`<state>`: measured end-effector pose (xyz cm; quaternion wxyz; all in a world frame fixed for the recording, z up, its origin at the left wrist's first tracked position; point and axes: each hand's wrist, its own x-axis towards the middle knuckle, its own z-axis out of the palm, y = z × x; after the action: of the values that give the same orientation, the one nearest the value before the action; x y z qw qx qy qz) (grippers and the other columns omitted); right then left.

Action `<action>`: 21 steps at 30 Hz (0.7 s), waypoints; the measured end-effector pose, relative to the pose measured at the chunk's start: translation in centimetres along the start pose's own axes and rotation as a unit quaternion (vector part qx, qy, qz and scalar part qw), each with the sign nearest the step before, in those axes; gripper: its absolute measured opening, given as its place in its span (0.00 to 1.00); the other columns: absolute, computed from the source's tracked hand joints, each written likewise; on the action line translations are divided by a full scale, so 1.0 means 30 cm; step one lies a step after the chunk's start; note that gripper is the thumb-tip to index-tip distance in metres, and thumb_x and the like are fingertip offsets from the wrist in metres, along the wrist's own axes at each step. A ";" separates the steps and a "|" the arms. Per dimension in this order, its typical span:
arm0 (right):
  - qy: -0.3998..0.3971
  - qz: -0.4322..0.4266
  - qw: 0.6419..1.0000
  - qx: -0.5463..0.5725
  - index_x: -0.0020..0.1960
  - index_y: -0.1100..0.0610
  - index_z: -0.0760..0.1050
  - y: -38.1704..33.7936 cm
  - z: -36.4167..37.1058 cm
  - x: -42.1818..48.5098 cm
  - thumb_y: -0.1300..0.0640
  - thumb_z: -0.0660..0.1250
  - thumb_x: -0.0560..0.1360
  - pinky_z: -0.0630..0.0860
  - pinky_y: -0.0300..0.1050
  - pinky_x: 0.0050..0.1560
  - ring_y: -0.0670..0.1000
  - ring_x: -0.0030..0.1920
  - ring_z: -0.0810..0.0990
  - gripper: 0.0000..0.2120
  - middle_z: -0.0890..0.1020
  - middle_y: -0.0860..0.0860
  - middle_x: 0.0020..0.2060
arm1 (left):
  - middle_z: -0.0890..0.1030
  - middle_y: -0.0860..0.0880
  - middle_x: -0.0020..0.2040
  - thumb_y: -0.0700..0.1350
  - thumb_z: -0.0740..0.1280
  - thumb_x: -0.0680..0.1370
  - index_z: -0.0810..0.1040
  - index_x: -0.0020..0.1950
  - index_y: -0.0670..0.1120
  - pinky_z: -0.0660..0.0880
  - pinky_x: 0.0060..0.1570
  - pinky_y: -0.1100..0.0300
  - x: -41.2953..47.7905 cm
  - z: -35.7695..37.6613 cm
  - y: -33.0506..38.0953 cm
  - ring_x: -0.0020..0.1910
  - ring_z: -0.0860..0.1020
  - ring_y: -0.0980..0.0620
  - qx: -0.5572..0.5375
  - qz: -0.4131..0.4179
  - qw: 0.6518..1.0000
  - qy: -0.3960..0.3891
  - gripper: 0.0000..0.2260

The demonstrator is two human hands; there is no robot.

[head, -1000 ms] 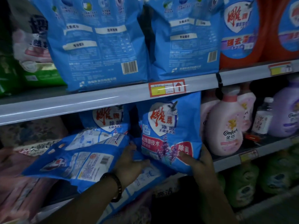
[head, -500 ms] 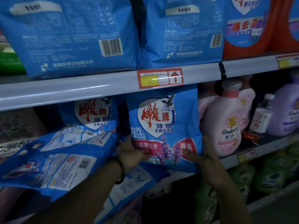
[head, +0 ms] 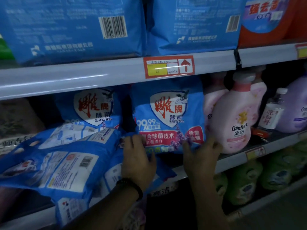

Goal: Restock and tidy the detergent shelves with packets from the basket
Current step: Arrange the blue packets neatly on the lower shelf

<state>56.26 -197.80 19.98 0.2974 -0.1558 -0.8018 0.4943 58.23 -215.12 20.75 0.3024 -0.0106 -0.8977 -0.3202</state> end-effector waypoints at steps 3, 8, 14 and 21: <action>-0.068 -0.006 0.996 -0.062 0.73 0.60 0.72 -0.025 0.011 -0.077 0.52 0.80 0.72 0.74 0.59 0.63 0.71 0.61 0.74 0.34 0.72 0.68 0.62 | 0.69 0.49 0.62 0.48 0.74 0.70 0.73 0.61 0.52 0.77 0.56 0.50 -0.030 -0.002 0.017 0.61 0.69 0.46 0.116 0.113 0.984 -0.079 0.22; -0.154 0.051 0.986 0.023 0.75 0.58 0.70 -0.037 0.016 -0.093 0.49 0.79 0.73 0.77 0.55 0.63 0.66 0.64 0.78 0.35 0.78 0.62 0.63 | 0.60 0.52 0.78 0.60 0.69 0.70 0.69 0.74 0.58 0.72 0.69 0.48 -0.043 -0.003 0.013 0.74 0.61 0.47 0.171 0.134 0.957 -0.190 0.32; -0.185 0.085 0.967 0.156 0.65 0.47 0.75 -0.027 0.037 -0.047 0.50 0.76 0.67 0.82 0.61 0.63 0.50 0.57 0.84 0.27 0.84 0.46 0.56 | 0.58 0.46 0.80 0.53 0.55 0.74 0.68 0.76 0.54 0.69 0.74 0.40 -0.074 0.044 -0.026 0.79 0.59 0.41 0.182 0.142 0.954 -0.191 0.29; -0.233 0.074 0.957 0.156 0.65 0.45 0.74 -0.029 0.090 0.059 0.48 0.74 0.67 0.82 0.61 0.64 0.50 0.57 0.85 0.27 0.85 0.45 0.55 | 0.55 0.50 0.82 0.58 0.55 0.82 0.65 0.78 0.57 0.66 0.73 0.42 -0.076 0.083 -0.071 0.80 0.55 0.45 0.170 0.166 0.953 -0.187 0.24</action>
<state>53.22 -199.13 20.43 0.0860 -0.0466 -0.7481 0.6563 58.30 -214.98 16.77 0.1752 -0.1677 -0.9650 -0.1002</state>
